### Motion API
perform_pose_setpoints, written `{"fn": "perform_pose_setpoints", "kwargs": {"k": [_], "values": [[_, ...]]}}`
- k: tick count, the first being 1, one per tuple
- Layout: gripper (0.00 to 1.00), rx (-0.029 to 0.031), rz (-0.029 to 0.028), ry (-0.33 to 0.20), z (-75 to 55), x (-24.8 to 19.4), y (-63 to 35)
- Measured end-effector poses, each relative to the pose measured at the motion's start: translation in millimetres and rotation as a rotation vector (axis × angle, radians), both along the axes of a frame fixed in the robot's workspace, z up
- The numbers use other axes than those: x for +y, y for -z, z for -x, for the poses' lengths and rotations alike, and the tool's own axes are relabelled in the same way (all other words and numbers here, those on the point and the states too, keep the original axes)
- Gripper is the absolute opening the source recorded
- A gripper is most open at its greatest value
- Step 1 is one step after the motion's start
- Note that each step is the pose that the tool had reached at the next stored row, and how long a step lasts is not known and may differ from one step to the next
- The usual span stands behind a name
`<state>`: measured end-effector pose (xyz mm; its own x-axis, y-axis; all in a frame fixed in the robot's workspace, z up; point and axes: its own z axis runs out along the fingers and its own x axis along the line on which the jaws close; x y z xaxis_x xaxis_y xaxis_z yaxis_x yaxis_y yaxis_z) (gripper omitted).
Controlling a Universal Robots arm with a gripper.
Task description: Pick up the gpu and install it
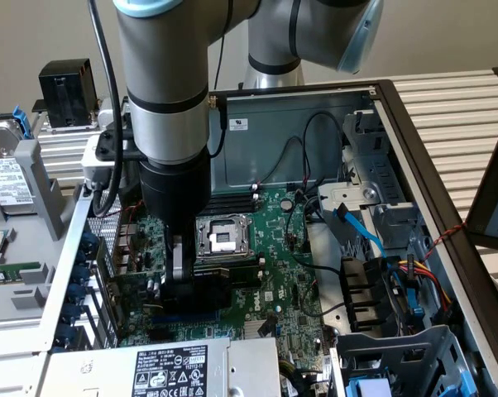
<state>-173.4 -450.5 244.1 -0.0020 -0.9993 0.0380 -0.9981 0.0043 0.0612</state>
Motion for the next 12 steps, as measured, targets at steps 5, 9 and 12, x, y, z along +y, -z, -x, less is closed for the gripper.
{"fn": "perform_pose_setpoints", "kwargs": {"k": [5,9,12], "values": [[0.27,0.0000,-0.0016,0.000,-1.1,-0.1,0.1],[0.27,0.0000,-0.0018,0.000,-1.2,0.0,0.1],[0.27,0.0000,-0.0017,0.000,-1.2,0.0,0.2]]}}
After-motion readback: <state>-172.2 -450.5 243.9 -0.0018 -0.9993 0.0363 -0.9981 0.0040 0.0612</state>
